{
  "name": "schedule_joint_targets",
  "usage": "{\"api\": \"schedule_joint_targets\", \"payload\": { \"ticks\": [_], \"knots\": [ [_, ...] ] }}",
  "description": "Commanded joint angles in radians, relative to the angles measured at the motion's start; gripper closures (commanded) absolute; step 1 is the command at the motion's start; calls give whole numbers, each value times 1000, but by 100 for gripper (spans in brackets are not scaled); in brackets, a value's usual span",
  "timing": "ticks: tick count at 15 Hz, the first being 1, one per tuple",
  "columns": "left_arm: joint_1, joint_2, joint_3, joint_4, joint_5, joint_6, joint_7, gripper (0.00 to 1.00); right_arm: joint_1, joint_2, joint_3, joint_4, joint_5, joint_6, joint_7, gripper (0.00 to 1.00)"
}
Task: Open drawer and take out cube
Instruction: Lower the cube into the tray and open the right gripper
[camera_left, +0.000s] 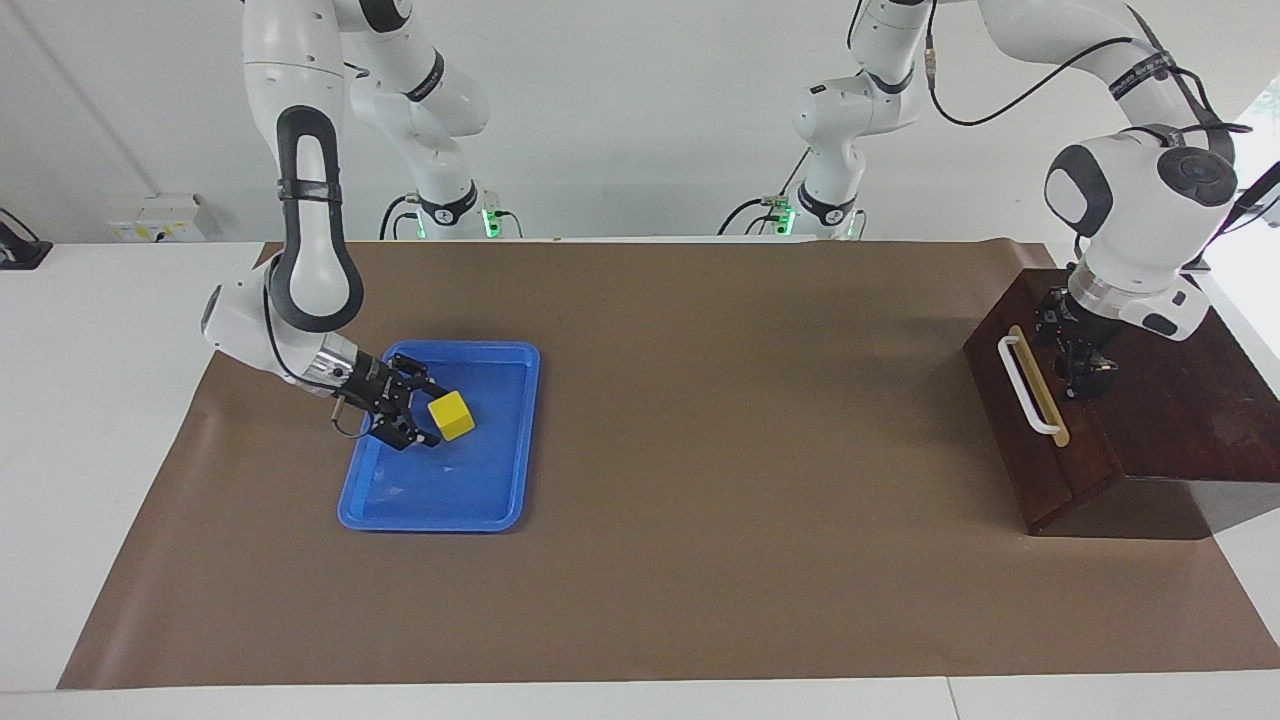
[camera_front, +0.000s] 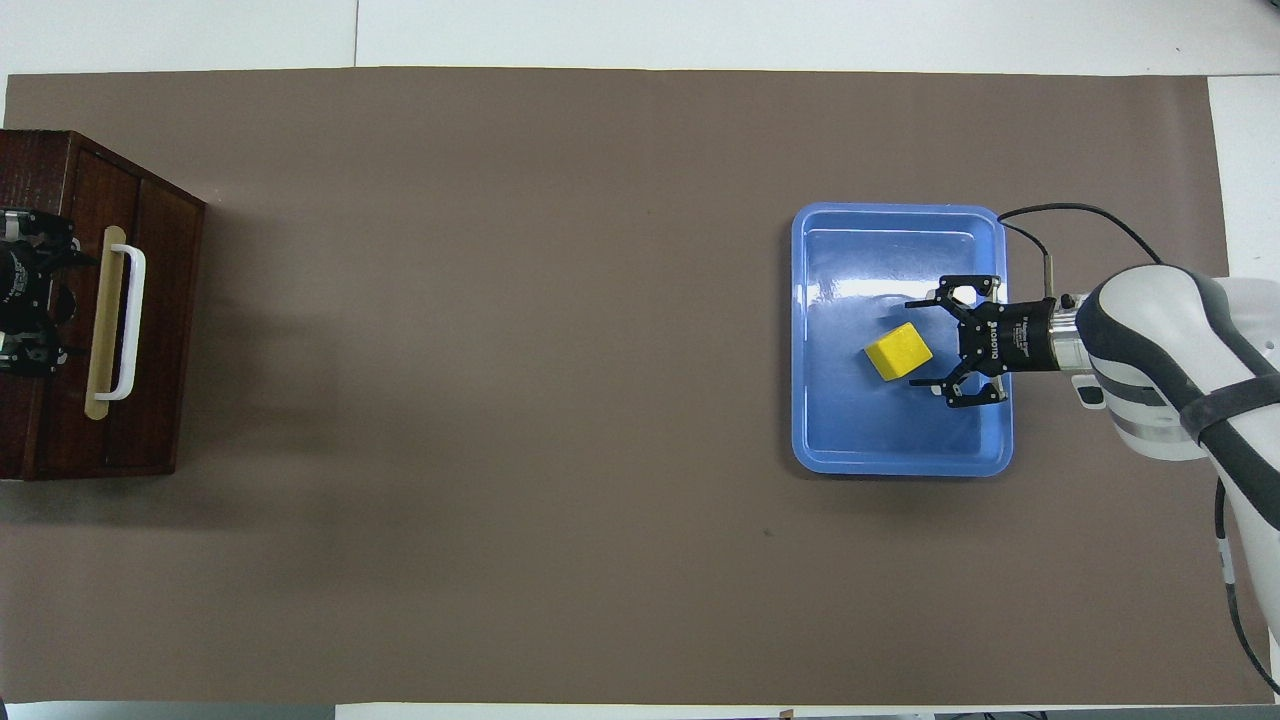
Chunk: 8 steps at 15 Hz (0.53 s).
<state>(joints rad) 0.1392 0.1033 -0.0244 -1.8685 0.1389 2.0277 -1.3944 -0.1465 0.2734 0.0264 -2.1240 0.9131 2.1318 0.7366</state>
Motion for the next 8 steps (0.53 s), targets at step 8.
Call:
{"api": "schedule_joint_targets", "payload": {
  "ticks": [8],
  "knots": [
    [-160,-120,-14,77,-9,-208,18,0,16,-122,4,361,-452,-396,55,0]
  ]
}}
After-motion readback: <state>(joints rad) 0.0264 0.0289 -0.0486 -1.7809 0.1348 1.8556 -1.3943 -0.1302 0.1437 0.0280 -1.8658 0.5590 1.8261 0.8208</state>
